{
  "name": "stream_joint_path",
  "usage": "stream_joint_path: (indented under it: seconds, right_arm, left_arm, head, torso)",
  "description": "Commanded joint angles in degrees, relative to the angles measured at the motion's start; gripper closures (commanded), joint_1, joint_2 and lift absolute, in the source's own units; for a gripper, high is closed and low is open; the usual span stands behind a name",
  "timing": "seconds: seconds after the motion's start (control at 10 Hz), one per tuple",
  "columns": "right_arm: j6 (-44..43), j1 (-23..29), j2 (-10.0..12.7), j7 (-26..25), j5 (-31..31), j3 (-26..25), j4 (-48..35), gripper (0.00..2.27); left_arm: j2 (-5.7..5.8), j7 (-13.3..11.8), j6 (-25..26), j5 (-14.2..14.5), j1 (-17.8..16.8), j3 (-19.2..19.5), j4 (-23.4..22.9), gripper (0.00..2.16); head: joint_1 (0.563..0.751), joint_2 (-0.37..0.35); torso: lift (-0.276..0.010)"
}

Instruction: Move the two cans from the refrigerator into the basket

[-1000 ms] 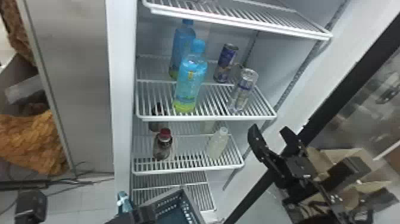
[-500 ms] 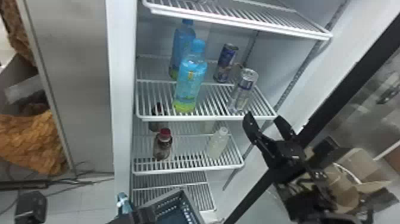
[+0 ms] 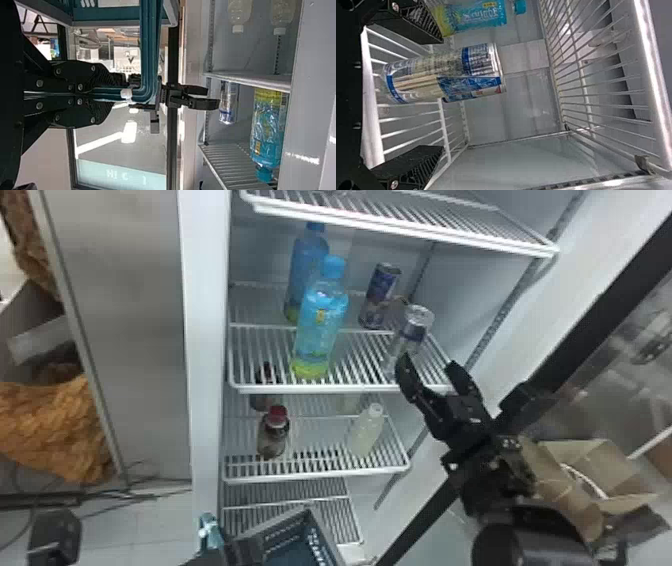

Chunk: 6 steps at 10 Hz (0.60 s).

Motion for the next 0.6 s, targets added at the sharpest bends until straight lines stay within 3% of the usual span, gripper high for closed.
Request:
stream_joint_path:
  seconds: [0.0, 0.5]
  right_arm:
    - [0.72, -2.17, -0.39, 0.05, 0.31, 0.73, 1.84, 0.09]
    - [1.14, -9.77, -1.62, -0.13, 1.45, 4.27, 7.61, 0.09]
  left_arm:
    - [0.03, 0.08, 0.00, 0.10, 0.00, 0.01, 0.00, 1.20]
    - [0.21, 0.26, -0.28, 0.22, -0.14, -0.10, 0.00, 1.20]
  head:
    - [0.695, -0.350]
    - [0.695, -0.350]
  torso:
    - [-0.035]
    - [-0.035]
